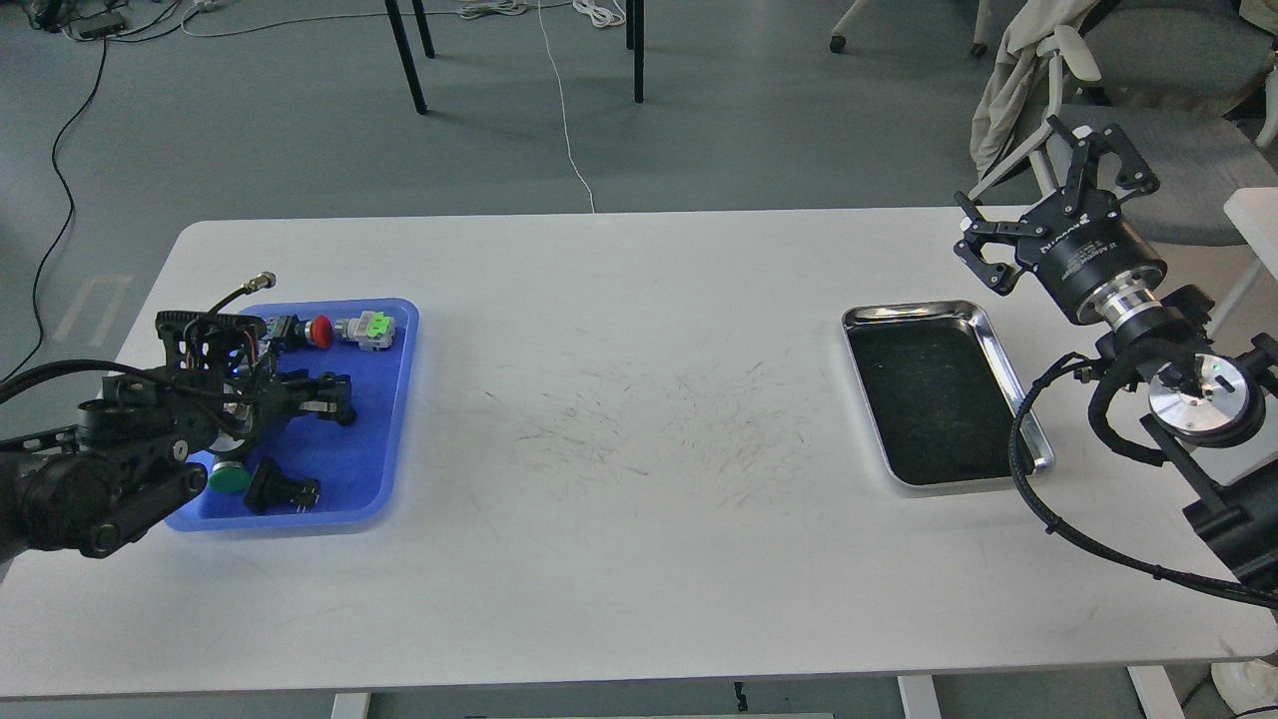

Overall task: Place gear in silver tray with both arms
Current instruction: 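Grasp a small black gear with the left gripper and lift it, then carry the black gear with the left gripper to the table center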

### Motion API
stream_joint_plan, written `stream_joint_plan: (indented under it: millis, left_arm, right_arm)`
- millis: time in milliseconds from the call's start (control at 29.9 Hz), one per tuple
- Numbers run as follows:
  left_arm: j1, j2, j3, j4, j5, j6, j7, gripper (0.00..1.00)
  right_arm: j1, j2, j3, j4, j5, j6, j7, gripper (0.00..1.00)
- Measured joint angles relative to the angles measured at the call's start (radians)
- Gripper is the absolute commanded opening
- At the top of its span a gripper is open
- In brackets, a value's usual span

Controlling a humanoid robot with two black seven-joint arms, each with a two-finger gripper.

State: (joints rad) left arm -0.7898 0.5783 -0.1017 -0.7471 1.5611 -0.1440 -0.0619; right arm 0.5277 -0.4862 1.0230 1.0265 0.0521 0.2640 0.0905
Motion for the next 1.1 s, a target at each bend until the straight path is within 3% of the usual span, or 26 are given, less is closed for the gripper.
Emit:
stream_joint_plan:
  millis: [100,401,534,802,935,1102]
  left_arm:
    - [0.0,0.0,0.0,-0.001,0.002,-0.001,0.0,0.11]
    - [-0.009,0.056,-0.006,-0.049,-0.007,-0.005,0.004,0.1]
    - [-0.068,0.157,-0.016,-0.186,-0.022,-0.029,0.024,0.1]
    - [-0.332,0.331,-0.029,-0.567,-0.073,-0.128,0.13,0.1]
    - [-0.415,0.251,-0.036,-0.643,-0.076,-0.127,0.184,0.1]
    - [-0.433,-0.007,-0.037,-0.622,-0.072,-0.093,0.245,0.1]
  right_arm:
    - [0.0,0.0,0.0,-0.001,0.0,0.0,0.0,0.99]
    - [0.0,0.0,-0.003,-0.002,0.0,0.001,0.0,0.99]
    - [0.0,0.0,-0.003,-0.001,0.0,0.001,0.0,0.99]
    - [0.002,0.0,-0.001,-0.003,-0.001,0.0,0.0,0.99]
    - [0.002,-0.003,0.001,-0.007,-0.001,0.0,0.0,0.99]
    - [0.0,-0.017,0.006,-0.011,-0.001,0.0,0.0,0.99]
